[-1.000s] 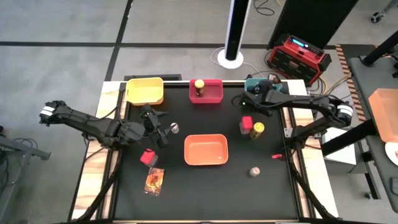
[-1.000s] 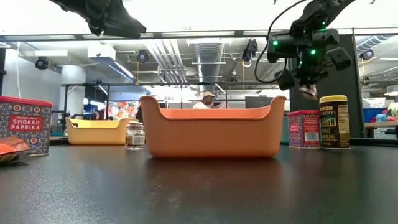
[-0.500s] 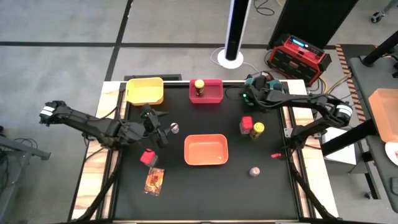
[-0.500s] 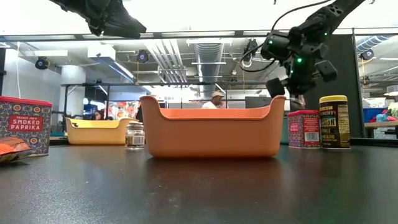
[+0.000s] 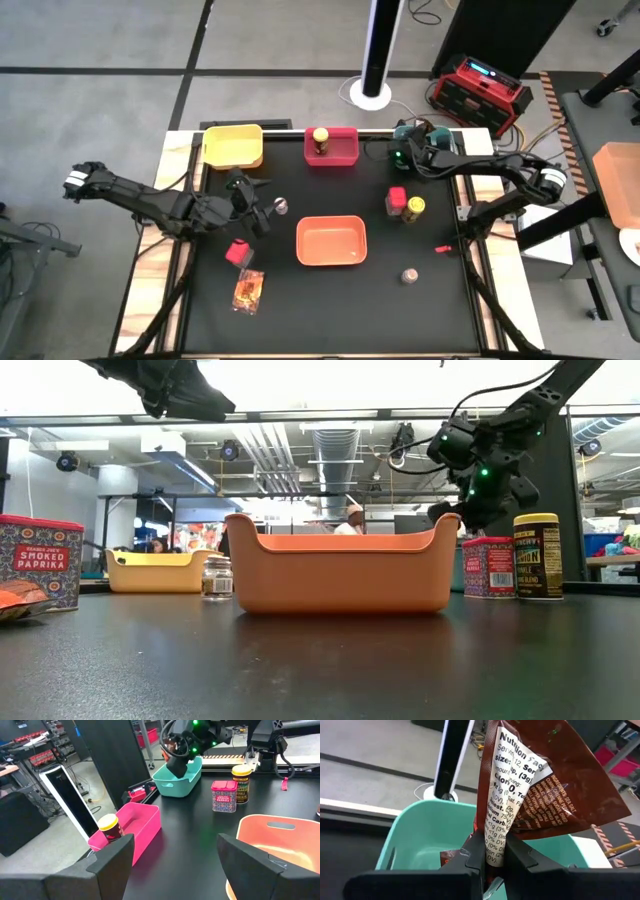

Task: Sort spices by type
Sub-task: Put the right brown seasoning bag into the green bin

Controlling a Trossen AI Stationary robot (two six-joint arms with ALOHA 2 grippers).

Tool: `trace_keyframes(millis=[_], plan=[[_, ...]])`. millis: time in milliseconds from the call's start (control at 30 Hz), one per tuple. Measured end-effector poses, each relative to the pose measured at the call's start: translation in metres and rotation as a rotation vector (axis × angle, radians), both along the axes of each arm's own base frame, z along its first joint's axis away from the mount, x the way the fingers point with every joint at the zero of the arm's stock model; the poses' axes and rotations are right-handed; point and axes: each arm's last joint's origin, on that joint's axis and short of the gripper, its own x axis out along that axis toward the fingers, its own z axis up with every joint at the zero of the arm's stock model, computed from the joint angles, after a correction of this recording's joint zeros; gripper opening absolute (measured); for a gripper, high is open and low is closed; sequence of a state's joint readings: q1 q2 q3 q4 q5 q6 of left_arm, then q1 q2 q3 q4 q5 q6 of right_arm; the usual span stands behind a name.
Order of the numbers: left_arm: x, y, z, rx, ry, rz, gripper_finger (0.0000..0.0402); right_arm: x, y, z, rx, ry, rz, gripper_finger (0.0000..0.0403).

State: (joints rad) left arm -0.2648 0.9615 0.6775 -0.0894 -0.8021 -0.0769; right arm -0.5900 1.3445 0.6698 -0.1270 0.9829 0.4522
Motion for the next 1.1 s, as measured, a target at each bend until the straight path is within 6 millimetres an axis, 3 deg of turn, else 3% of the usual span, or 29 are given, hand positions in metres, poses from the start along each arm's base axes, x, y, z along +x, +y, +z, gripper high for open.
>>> trace_keyframes(millis=[533, 1100], plan=[[0.0, 0.0, 0.0, 0.0, 0.0, 0.0, 0.0267, -0.0013, -0.0013, -0.0038, 0.025, -0.032, 0.029, 0.0038], [0.0, 0.0, 0.0, 0.004, 0.003, -0.001, 0.0267, -0.0027, -0.0055, -0.0037, 0.047, -0.05, 0.048, 0.0169]])
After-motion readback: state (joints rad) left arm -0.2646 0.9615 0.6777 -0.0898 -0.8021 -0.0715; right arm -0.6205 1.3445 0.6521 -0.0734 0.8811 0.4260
